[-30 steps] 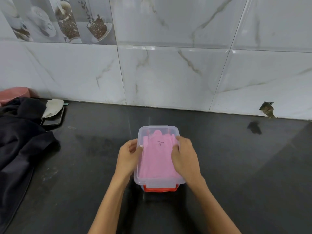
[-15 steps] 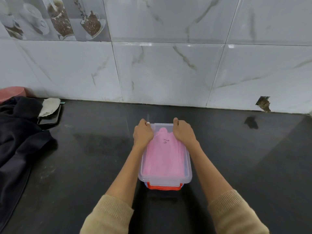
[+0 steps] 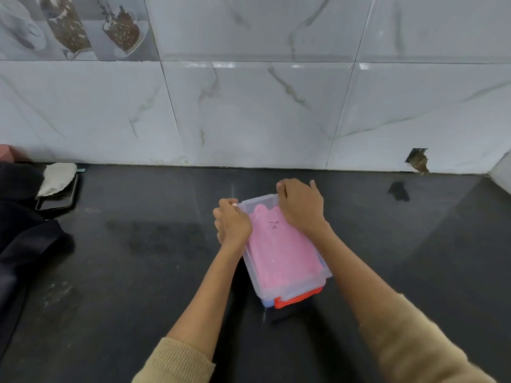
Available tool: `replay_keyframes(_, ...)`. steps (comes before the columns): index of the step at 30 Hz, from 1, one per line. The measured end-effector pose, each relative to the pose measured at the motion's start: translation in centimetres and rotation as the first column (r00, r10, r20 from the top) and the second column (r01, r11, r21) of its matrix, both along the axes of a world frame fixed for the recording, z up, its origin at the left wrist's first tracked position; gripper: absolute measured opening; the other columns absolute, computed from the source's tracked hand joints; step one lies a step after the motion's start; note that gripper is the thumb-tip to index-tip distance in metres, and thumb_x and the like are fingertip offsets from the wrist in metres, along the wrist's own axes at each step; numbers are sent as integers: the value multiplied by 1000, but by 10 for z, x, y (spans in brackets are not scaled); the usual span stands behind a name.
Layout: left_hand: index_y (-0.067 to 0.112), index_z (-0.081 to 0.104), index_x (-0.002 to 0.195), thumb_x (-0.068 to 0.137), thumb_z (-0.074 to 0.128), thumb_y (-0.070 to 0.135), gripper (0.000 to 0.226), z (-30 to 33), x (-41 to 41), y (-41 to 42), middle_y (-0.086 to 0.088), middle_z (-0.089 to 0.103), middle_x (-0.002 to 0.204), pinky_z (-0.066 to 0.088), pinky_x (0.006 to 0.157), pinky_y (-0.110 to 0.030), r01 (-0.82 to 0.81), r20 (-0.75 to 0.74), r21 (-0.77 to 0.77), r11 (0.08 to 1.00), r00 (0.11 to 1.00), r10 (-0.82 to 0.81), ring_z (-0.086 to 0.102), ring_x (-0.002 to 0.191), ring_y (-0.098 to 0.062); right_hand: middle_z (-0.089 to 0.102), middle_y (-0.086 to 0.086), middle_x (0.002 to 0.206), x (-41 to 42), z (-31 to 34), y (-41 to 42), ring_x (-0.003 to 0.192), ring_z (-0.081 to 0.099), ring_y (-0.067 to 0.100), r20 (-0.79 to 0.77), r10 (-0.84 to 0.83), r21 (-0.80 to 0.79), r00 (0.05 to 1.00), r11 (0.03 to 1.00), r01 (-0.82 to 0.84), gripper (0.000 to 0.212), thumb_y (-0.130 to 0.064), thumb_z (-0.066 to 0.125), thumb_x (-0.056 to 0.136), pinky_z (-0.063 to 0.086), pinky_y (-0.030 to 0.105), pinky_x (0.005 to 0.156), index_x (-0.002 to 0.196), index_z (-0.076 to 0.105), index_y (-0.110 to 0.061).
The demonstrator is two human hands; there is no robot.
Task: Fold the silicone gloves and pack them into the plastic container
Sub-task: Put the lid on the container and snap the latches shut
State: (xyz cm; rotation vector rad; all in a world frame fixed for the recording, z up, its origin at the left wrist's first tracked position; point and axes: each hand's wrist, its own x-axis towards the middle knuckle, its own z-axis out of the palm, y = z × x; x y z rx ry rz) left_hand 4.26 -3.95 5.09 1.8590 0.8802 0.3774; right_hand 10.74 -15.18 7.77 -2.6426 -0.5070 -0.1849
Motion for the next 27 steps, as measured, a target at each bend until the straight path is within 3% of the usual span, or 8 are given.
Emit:
replay_keyframes(3, 19, 47, 121, 97, 27, 8, 34, 0, -8, -18, -5, 42, 132, 33, 103, -41, -168, 101, -104, 980, 979, 179, 47, 114, -25, 55, 8, 132, -45, 1, -2, 123, 46, 25, 78, -40, 67, 996, 997, 34, 39, -22, 30, 99, 21, 42, 112, 130, 48, -7)
replay_keyframes(5, 20, 51, 119, 91, 30, -1, 40, 1, -16, -35, -1, 45, 133, 26, 102, -37, -289, 159, -137, 948, 938, 309, 44, 119, -21, 43, 11, 143, -80, -8, -2, 134, 34, 26, 12, -51, 28, 999, 998, 51, 44, -24, 29, 99, 20, 41, 113, 137, 39, -6)
replay_keyframes(7, 21, 54, 117, 85, 33, -8, 48, 0, -26, -50, 1, 46, 135, 21, 103, -37, -366, 226, -91, 926, 898, 377, 39, 126, -17, 25, 9, 156, -105, -16, -6, 145, 15, 23, -111, -89, 18, 990, 996, 92, 51, -29, 24, 100, 9, 38, 118, 146, 25, -7)
replay_keyframes(9, 21, 56, 118, 79, 34, -13, 56, -4, -39, -60, 3, 46, 139, 17, 103, -37, -351, 292, 16, 936, 897, 331, 29, 138, -15, 15, 6, 159, -116, -22, -15, 147, 5, 21, -172, -141, 2, 975, 990, 144, 54, -33, 21, 101, 2, 37, 119, 149, 16, -9)
replay_keyframes(13, 23, 49, 132, 76, 38, -13, 67, -15, -64, -71, 4, 31, 154, 0, 114, -46, -101, 217, 416, 904, 976, 9, 2, 148, -17, 12, 5, 160, -115, -30, -37, 148, 5, 22, -117, -160, -131, 980, 981, 144, 56, -34, 20, 101, 3, 37, 119, 150, 12, -9)
replay_keyframes(17, 20, 34, 144, 92, 36, 7, 54, -16, -74, -71, 2, 13, 160, -20, 112, -43, 255, -66, 676, 692, 956, -287, -8, 148, -19, 13, 4, 160, -106, -31, -52, 147, 9, 21, -59, -36, -194, 998, 981, 24, 55, -32, 23, 100, 5, 36, 119, 150, 13, -11)
replay_keyframes(21, 20, 19, 150, 98, 28, 20, 52, -7, -61, -67, 2, 3, 161, -13, 116, -40, 471, -253, 722, 507, 862, -440, -5, 148, -15, 15, 3, 159, -97, -29, -65, 147, 11, 20, -46, 60, -225, 997, 972, -69, 53, -33, 22, 101, 7, 34, 119, 150, 16, -12)
replay_keyframes(27, 13, 14, 151, 102, 19, 27, 51, 2, -38, -68, -2, 8, 161, -1, 119, -35, 598, -350, 625, 502, 789, -504, 3, 148, -17, 11, 2, 160, -91, -29, -73, 147, 8, 17, -61, 134, -250, 989, 957, -145, 52, -29, 18, 101, 5, 33, 120, 151, 13, -14)
